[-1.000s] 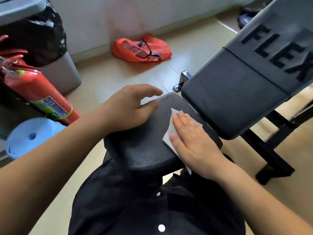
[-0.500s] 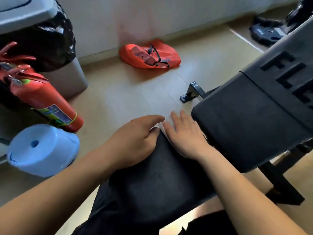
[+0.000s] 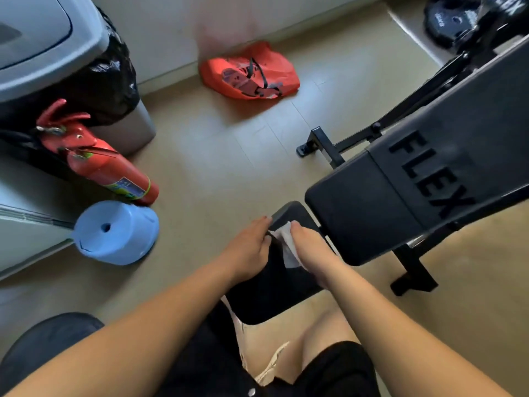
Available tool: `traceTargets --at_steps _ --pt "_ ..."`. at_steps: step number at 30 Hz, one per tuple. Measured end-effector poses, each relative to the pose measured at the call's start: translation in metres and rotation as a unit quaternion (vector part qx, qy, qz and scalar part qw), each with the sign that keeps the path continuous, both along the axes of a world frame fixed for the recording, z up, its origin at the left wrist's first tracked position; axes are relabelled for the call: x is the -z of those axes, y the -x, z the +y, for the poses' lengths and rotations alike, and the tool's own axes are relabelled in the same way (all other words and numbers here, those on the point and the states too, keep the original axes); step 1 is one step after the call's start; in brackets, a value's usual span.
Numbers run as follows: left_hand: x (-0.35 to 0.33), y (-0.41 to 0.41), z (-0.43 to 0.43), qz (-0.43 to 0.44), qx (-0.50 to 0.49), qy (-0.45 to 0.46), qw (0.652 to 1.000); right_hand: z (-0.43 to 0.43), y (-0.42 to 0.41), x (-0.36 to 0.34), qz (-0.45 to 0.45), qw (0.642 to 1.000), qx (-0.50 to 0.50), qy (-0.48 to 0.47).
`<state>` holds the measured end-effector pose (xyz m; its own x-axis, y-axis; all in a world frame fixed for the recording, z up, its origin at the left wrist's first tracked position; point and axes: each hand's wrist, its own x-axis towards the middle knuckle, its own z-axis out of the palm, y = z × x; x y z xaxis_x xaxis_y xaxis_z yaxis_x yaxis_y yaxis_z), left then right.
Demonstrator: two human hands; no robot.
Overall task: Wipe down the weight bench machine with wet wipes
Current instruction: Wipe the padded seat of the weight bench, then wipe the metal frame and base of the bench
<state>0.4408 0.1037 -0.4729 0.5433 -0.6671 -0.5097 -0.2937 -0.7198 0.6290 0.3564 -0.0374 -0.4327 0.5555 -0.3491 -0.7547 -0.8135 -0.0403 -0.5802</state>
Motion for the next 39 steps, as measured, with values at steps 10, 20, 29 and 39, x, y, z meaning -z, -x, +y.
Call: traceTargets --at_steps 10,20,29,39 --pt "-0.213 0.012 -0.021 0.058 -0.119 0.127 0.983 -0.011 0.030 -0.215 -0.113 0.992 0.047 0.029" --pt "-0.379 0.051 -0.066 0.097 -0.097 0.160 0.978 -0.050 0.102 -0.338 -0.180 0.970 0.136 0.089" --pt "-0.384 0.150 -0.179 0.092 -0.108 0.114 0.983 -0.164 0.178 -0.346 -0.101 0.984 -0.005 0.150" --pt "-0.387 0.246 -0.275 0.197 -0.234 0.125 0.944 -0.265 0.276 -0.363 -0.081 0.962 0.043 0.258"
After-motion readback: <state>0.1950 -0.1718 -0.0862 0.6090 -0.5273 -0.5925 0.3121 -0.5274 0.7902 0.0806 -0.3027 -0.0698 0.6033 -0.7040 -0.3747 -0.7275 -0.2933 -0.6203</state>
